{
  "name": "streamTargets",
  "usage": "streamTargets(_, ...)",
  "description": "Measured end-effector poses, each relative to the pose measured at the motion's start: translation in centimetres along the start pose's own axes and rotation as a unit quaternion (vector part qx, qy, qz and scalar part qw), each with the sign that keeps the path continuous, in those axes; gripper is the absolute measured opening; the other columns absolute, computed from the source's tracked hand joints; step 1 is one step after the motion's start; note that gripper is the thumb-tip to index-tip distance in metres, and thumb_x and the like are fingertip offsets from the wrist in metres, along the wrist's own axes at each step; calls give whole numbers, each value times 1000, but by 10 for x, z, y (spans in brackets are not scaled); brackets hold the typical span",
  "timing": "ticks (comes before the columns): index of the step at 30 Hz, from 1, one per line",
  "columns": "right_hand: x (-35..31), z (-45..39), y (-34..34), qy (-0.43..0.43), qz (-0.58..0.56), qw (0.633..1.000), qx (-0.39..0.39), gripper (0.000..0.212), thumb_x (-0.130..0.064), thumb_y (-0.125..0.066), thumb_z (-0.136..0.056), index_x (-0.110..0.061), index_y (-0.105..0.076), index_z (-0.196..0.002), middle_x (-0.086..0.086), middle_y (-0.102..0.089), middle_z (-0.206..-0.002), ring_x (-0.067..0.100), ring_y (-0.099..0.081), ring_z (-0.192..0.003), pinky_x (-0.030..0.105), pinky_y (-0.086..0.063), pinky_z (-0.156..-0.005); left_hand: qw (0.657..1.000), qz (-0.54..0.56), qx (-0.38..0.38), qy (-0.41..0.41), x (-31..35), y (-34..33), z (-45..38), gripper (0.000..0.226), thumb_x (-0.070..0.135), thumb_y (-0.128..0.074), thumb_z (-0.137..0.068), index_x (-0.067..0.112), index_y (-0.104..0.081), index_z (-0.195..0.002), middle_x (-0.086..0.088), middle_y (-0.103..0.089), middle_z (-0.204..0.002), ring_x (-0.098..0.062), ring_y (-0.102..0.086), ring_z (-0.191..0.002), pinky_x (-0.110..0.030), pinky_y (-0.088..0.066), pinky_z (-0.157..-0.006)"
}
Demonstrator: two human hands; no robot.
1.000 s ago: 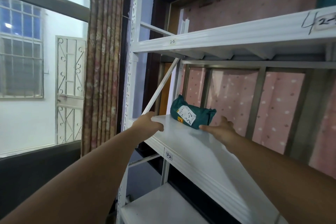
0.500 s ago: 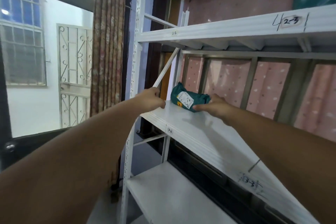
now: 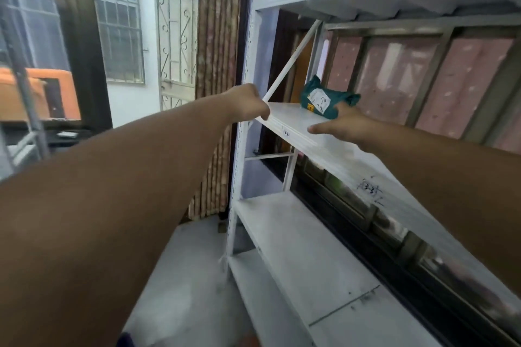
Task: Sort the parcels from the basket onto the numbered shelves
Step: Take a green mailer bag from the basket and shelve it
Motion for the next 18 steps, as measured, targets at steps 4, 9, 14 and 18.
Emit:
streamTargets(4,1,38,-14,35,23,999,-28,119,-63,-85,-66,-21,-25,-160,11,-22,-165,34,-28,-148,49,-34,-118,1000,-13,0,23,-1,-18,56,52,33,-72,-85,15,-59,-132,-7,-60,-133,-27,-57,-113,-39,-46,-86)
streamTargets(9,-3,79,-43,74,69,994,-44,107,-61,-82,-73,-17,-30,-156,14,-33,-153,35,-39,-138,44,-44,-105,996,-14,5,89,-30,-21,114,75,36,-72,-79,13,-52,-147,-6,-57,-141,-30,-55,-127,-47,-49,-107)
streamTargets(14,-9,102,-90,104,147,981,-66,109,-72,-77,-68,-17,-34,-151,16,-38,-147,37,-41,-135,53,-41,-108,991,-5,19,129,-66,-14,152,56,28,-71,-90,9,-54,-139,-6,-57,-129,-25,-53,-116,-36,-46,-88)
streamTargets(18,-27,118,-137,151,216,960,-99,118,-77,-74,-69,-17,-24,-158,18,-30,-157,40,-30,-146,57,-32,-115,988,3,14,152,-108,-13,176,29,22,-68,-94,14,-61,-121,-5,-59,-115,-25,-57,-112,-30,-44,-82)
Point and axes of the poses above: each hand's wrist, its own z-axis away from the middle knuckle, its own y-axis out of the back of the hand, x = y × z, the point moved 10 cm from there along -z, towards the middle knuckle
